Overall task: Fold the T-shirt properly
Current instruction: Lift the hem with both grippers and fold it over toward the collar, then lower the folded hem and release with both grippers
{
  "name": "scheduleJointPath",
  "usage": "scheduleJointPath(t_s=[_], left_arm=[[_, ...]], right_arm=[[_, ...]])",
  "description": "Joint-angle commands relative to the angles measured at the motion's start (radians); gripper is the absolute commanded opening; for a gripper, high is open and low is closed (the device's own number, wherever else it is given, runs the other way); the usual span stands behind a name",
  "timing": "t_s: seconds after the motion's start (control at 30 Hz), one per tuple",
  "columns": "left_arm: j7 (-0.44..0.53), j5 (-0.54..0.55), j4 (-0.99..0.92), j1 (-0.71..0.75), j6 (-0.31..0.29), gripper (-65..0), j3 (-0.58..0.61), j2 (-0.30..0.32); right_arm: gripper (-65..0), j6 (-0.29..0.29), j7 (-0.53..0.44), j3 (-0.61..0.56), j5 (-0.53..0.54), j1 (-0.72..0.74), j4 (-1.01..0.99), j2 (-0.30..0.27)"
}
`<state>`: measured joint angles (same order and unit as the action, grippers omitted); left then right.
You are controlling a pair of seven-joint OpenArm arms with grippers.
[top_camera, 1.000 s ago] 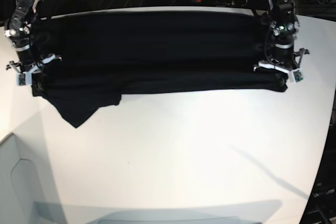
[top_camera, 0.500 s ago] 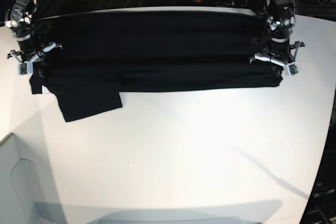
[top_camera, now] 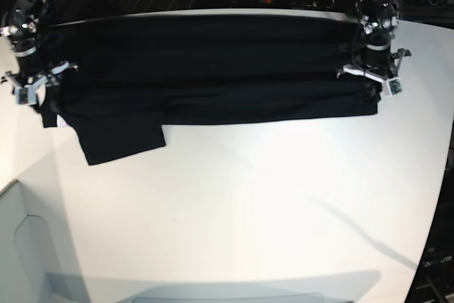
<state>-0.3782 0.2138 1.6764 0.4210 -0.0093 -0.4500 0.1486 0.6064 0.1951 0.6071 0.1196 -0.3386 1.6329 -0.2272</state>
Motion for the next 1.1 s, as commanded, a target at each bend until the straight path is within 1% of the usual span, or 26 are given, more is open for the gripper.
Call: scheduleJointPath(t_s=[0.0,0.07,0.1,0.17,0.2,0.3,0.37,0.43,0.53,0.67,0.83,0.93,1.0,1.03,1.07], left_arm=[[0.023,0.000,0.023,-0.001,0.004,-49.2,-0.003,0.009],[0.023,0.000,0.023,-0.001,0.007,-44.4,-0.007,0.009],[0.023,0.000,0.023,-0.001,0.009,-42.9,-0.007,0.009],[0.023,0.000,0.020,-0.001,0.009,-42.4,-0.008,0.009],[0.023,0.000,0.018,-0.001,0.009,-42.4,-0.008,0.009],[0.023,0.000,0.017,-0.001,0.009,-42.4,-0.008,0.009],[0.023,0.000,0.015,-0.001,0.007,-42.4,-0.010,0.009],[0.023,0.000,0.015,-0.001,0.007,-42.4,-0.010,0.009],[0.023,0.000,0.017,-0.001,0.007,-42.4,-0.010,0.009],[0.023,0.000,0.018,-0.001,0.007,-42.4,-0.010,0.009],[0.023,0.000,0.017,-0.001,0.007,-42.4,-0.010,0.009],[0.023,0.000,0.017,-0.001,0.007,-42.4,-0.010,0.009],[0.023,0.000,0.015,-0.001,0.007,-42.4,-0.010,0.009],[0.023,0.000,0.015,-0.001,0.007,-42.4,-0.010,0.009],[0.023,0.000,0.015,-0.001,0.007,-42.4,-0.010,0.009]], right_arm=[[-33.3,0.002,-0.024,0.020,0.015,0.011,0.040,0.005],[-33.2,0.004,-0.024,0.033,0.015,0.025,0.080,0.021],[-33.2,0.010,-0.024,0.020,0.015,0.037,0.086,0.021],[-33.2,0.045,-0.018,-0.028,0.009,0.075,0.079,0.021],[-33.2,0.059,0.008,-0.052,0.009,0.103,0.063,0.021],[-33.2,0.065,0.126,-0.102,0.007,0.210,-0.009,0.018],[-33.2,0.062,0.208,-0.131,0.007,0.298,-0.096,0.012],[-33.2,0.060,0.261,-0.154,0.007,0.373,-0.191,-0.004],[-33.2,0.059,0.274,-0.175,0.007,0.447,-0.310,-0.014],[-33.2,0.057,0.274,-0.175,0.005,0.468,-0.389,-0.021],[-33.2,0.057,0.266,-0.171,-0.108,0.471,-0.449,-0.013],[-33.6,0.057,0.266,-0.174,-0.125,0.471,-0.454,-0.011],[-36.8,0.065,0.267,-0.174,-0.125,0.470,-0.454,-0.008],[-40.8,0.065,0.267,-0.175,-0.125,0.470,-0.452,-0.002],[-46.5,0.065,0.267,-0.178,-0.125,0.470,-0.449,-0.001]])
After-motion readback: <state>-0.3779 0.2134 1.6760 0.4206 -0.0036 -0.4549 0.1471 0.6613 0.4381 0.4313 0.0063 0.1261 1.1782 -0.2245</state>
